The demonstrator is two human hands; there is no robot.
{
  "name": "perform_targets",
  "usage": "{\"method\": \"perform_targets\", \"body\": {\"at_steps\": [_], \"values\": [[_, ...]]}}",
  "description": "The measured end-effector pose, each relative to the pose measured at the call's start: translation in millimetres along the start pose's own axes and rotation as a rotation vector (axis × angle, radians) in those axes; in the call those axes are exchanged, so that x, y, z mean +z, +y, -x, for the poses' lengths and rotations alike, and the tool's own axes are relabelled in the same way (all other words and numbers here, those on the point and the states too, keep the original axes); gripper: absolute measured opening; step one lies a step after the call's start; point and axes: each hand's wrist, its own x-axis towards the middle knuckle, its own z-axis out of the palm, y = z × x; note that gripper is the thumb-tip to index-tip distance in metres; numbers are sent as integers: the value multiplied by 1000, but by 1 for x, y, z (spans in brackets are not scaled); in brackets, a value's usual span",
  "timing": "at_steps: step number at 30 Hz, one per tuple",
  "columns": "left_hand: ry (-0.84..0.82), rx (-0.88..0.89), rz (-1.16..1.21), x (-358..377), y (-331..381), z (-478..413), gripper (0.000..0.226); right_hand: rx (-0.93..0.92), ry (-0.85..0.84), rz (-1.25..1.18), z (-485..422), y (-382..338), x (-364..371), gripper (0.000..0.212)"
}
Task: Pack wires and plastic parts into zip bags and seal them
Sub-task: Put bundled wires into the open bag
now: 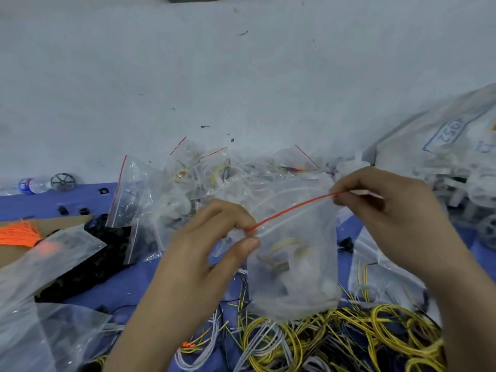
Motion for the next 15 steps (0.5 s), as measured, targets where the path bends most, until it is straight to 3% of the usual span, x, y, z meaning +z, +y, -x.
{"method": "perform_targets", "body": {"at_steps": [5, 7, 11, 15], "values": [[35, 78, -162, 3, 14, -1, 7, 9, 5, 34, -1, 4, 2, 30], [36, 32, -134, -3, 13, -1, 10, -11, 67, -67, -1, 4, -2, 31], [55, -42, -96, -13, 8, 3, 9, 45, 21, -338, -1, 5, -4, 37], [38, -188, 88, -14, 5, 5, 9, 138, -2, -407, 0, 10, -6, 41]]}}
